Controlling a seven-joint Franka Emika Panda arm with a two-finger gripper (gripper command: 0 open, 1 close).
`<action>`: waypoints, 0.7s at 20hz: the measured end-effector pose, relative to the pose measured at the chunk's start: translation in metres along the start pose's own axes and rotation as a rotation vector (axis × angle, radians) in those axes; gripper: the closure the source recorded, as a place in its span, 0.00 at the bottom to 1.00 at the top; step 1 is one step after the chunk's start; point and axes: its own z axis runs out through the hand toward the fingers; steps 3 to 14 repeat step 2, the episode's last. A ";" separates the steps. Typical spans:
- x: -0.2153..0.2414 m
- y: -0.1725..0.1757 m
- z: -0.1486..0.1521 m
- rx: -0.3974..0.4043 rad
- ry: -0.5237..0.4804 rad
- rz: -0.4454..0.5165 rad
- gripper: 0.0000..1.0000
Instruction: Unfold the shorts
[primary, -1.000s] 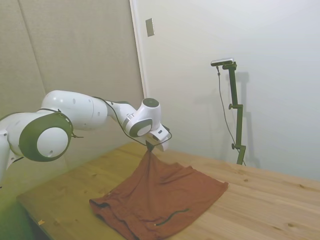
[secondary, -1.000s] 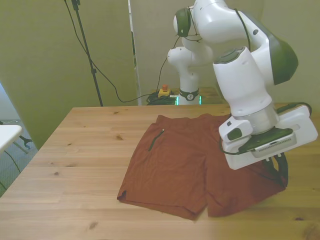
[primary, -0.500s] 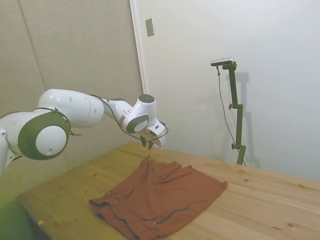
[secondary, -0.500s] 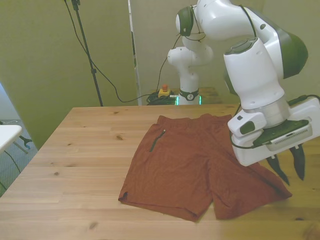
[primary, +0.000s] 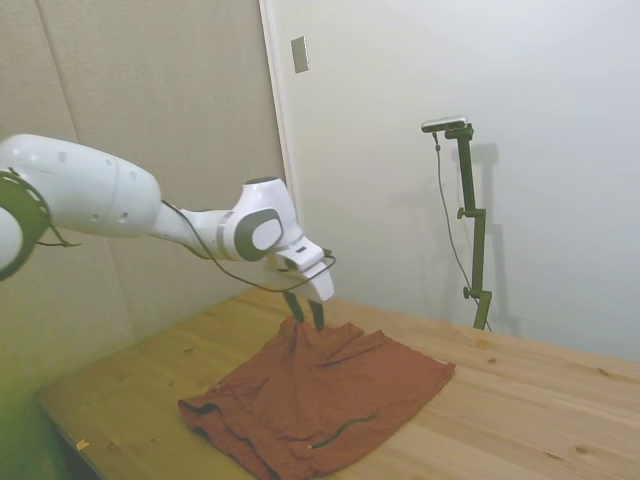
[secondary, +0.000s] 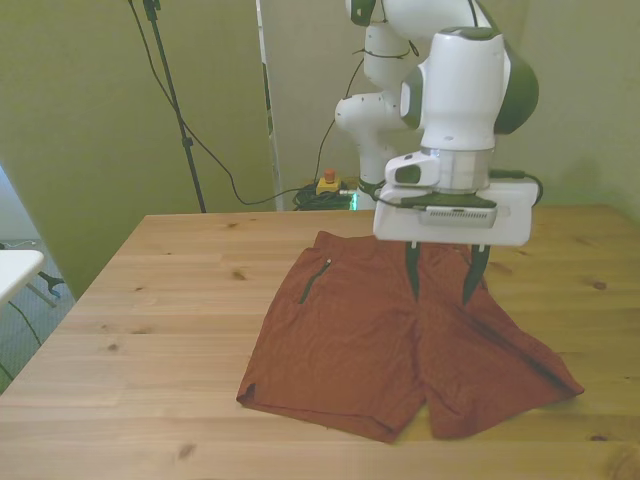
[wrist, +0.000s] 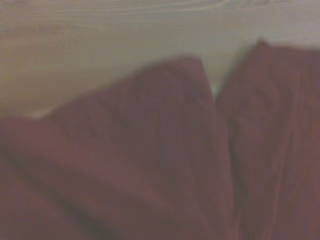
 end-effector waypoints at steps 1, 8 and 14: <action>-0.020 0.006 -0.008 -0.014 -0.015 -0.024 0.00; -0.039 0.013 -0.016 -0.017 -0.021 -0.044 0.00; -0.039 0.013 -0.016 -0.017 -0.021 -0.044 0.00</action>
